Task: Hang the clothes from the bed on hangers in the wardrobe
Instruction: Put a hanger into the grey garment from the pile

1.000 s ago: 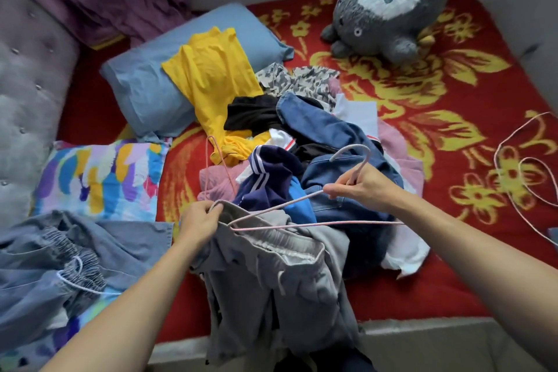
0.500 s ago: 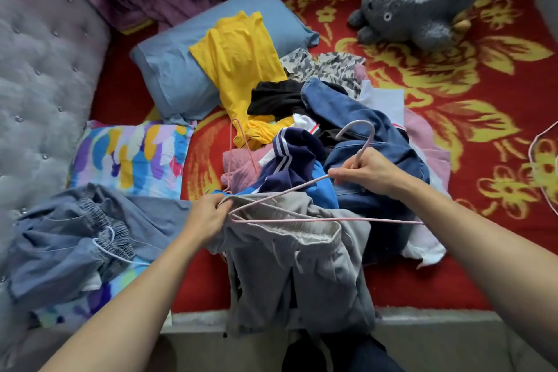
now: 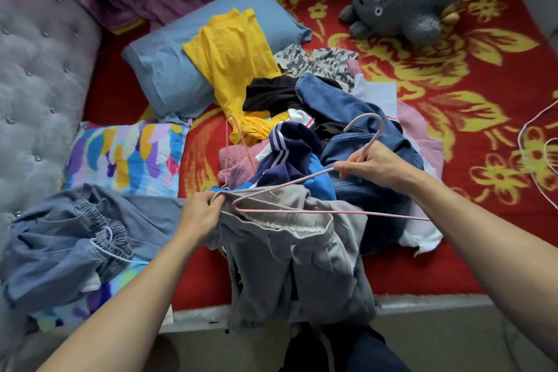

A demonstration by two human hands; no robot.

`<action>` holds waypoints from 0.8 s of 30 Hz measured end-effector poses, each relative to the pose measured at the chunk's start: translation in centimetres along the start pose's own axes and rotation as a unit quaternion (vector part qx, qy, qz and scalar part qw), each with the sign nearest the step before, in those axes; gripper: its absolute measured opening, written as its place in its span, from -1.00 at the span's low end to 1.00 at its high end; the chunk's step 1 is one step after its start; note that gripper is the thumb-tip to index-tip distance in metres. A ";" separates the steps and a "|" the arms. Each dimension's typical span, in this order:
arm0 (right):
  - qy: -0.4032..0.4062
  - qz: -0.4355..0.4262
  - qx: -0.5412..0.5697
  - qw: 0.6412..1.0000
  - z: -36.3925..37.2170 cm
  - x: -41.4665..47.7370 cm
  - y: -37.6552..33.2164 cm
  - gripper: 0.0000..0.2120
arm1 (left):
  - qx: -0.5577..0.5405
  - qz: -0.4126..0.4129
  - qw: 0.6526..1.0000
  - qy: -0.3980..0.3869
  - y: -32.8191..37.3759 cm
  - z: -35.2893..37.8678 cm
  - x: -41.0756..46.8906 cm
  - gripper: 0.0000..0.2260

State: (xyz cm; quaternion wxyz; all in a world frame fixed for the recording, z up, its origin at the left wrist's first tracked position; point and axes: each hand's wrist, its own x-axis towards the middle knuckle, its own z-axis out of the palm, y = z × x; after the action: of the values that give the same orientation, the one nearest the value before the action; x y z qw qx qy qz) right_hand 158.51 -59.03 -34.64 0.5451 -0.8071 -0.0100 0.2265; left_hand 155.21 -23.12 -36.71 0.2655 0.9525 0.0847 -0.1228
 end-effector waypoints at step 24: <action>0.011 -0.002 0.103 0.995 8.1 -0.2 2.4 -0.77 | -0.067 0.088 0.990 -0.083 7.2 2.0 -2.7 -0.73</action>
State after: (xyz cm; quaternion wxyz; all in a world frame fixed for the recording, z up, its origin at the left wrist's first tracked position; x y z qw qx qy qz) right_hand 154.70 -52.99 -39.10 0.6258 -0.7494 0.0174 0.2158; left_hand 153.91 -30.47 -34.15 0.3443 0.9230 -0.0132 -0.1714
